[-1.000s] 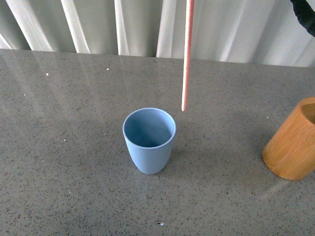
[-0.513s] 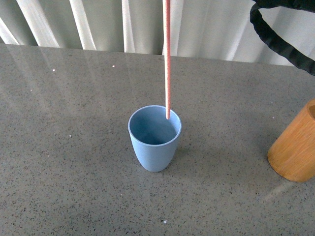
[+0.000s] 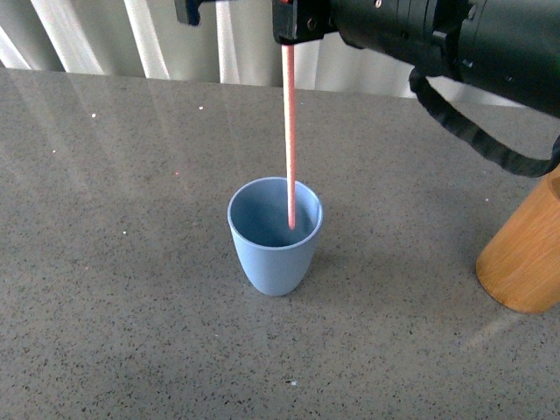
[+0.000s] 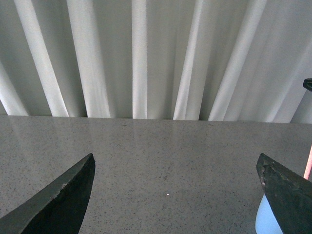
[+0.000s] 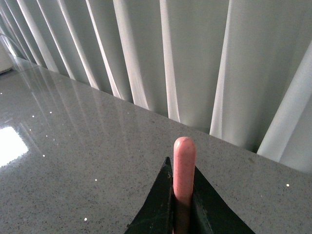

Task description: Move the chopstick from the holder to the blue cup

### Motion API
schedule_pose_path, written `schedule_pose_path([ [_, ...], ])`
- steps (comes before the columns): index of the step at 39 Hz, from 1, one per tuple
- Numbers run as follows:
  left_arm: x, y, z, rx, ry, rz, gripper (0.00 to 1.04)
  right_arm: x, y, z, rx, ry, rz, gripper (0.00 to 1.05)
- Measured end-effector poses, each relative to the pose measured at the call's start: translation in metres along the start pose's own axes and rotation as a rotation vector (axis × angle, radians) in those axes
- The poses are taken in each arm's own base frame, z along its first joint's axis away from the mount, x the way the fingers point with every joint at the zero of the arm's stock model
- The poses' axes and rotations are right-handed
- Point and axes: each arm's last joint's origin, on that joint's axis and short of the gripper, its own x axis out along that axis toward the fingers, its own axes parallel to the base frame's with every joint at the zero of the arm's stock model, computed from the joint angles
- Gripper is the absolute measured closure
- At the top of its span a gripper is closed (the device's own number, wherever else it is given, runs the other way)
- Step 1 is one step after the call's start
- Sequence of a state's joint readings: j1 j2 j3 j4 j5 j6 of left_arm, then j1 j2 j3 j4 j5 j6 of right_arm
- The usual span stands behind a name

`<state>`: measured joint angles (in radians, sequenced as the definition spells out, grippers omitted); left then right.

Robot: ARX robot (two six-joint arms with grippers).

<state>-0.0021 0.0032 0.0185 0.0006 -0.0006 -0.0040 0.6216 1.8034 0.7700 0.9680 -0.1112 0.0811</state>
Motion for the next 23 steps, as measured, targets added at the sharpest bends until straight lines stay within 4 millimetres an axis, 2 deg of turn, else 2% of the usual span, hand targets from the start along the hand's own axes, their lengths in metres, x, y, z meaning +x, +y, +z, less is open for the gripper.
schedule_pose_path([
  [11, 0.000, 0.000, 0.000, 0.000, 0.000, 0.000, 0.07, -0.004, -0.001, -0.013, 0.002, 0.035, -0.010, 1.01],
  [23, 0.000, 0.000, 0.000, 0.000, 0.000, 0.000, 0.07, -0.006, -0.004, -0.015, 0.008, 0.042, -0.033, 0.56],
])
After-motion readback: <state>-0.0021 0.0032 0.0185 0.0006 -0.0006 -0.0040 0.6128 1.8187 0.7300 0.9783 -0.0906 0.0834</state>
